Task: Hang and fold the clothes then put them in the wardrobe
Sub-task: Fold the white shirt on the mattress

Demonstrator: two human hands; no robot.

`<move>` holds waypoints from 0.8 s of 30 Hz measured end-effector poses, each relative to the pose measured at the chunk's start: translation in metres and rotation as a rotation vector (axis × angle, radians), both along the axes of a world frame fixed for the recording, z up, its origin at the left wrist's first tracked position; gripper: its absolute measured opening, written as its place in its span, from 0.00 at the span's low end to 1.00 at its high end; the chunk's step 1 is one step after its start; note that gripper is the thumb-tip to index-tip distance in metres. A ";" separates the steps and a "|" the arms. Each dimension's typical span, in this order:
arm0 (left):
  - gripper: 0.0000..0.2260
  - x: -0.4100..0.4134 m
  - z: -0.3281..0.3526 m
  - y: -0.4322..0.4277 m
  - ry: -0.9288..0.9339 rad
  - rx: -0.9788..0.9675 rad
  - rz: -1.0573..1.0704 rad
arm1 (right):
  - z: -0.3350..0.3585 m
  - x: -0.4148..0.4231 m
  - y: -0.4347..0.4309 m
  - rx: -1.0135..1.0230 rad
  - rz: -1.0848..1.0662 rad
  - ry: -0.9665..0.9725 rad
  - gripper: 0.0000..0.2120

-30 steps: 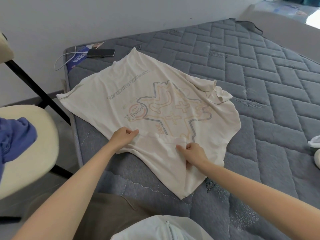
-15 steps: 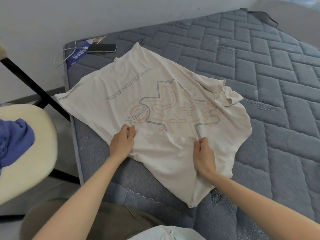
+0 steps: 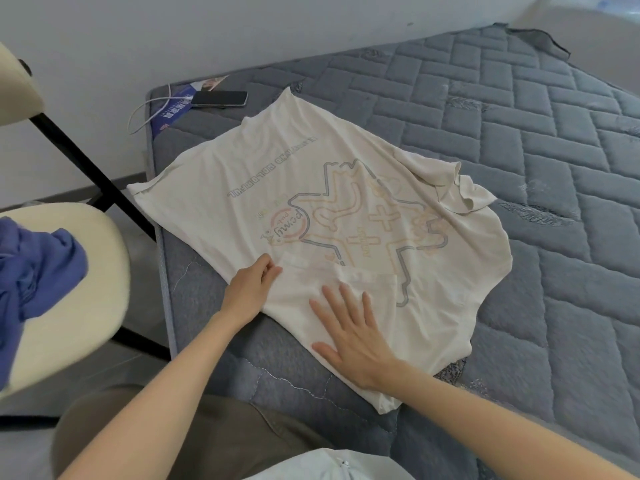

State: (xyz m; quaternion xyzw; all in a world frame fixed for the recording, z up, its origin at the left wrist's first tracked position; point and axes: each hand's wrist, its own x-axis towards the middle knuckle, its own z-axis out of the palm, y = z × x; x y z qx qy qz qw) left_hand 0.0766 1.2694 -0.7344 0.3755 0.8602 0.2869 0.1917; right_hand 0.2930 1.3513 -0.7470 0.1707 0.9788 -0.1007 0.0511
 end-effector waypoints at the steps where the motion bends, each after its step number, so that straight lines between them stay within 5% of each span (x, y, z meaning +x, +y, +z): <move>1: 0.13 -0.002 0.001 -0.002 0.059 -0.032 -0.038 | -0.002 0.002 0.001 0.029 0.015 -0.035 0.33; 7: 0.12 0.012 0.008 0.006 0.292 -0.186 0.066 | -0.001 0.012 0.009 0.061 -0.036 -0.153 0.43; 10: 0.05 0.023 0.014 0.011 0.547 -0.064 0.034 | 0.006 0.010 0.010 0.074 -0.037 -0.093 0.40; 12: 0.10 0.033 0.016 0.015 0.668 0.103 -0.124 | 0.010 0.007 0.014 0.089 -0.015 0.027 0.32; 14: 0.17 0.043 0.011 0.021 0.663 0.164 -0.326 | 0.012 0.002 0.023 0.062 -0.017 0.081 0.28; 16: 0.19 0.052 0.002 0.023 0.572 0.009 -0.455 | 0.007 0.003 0.035 0.051 -0.058 0.074 0.27; 21: 0.26 0.038 -0.024 0.012 0.440 -0.307 -0.395 | -0.008 0.021 0.071 0.055 -0.253 0.064 0.27; 24: 0.26 0.033 -0.024 0.007 0.416 -0.332 -0.391 | -0.001 0.017 0.084 -0.019 -0.324 0.296 0.18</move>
